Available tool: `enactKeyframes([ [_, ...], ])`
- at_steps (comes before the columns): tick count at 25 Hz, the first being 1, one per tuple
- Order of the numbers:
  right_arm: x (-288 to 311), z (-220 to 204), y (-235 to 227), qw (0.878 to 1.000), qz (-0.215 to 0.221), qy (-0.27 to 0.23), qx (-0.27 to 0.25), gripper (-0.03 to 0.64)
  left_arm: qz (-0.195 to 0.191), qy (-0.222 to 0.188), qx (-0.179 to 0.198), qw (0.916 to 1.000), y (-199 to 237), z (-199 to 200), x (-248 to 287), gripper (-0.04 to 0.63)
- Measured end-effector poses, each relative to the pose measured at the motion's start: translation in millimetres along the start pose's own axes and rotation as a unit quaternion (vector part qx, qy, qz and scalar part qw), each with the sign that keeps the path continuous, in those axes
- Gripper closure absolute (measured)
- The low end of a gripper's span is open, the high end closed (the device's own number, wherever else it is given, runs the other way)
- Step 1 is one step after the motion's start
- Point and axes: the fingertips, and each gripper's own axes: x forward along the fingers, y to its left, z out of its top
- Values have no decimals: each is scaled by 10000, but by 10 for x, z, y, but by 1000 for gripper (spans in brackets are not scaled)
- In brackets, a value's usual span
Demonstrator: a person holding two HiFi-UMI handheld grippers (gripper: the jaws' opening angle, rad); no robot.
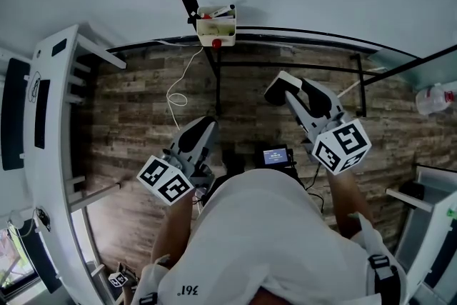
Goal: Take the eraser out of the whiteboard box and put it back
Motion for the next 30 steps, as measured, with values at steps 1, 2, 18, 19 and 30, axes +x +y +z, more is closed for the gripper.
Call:
enactKeyframes([
  [1,0,5,10,10000,5,2,-5,442,1,-8,5,10000,1,9,-7,534],
  [2,-3,7,19,10000,7,5,-9,442,2,-15,8,10000,1,16,-15,534],
  [18,87,164,-76,9997,-84,-20,-234,442,14,2,145,9999,123,77,68,534],
  [19,97,173,-86,9996,-91,-22,-254,442,4,7,155,9999,129,75,88,534],
  [30,146,322,-102,9987,-79,-39,-504,441,-189,19,338,9992,28,138,332,534],
])
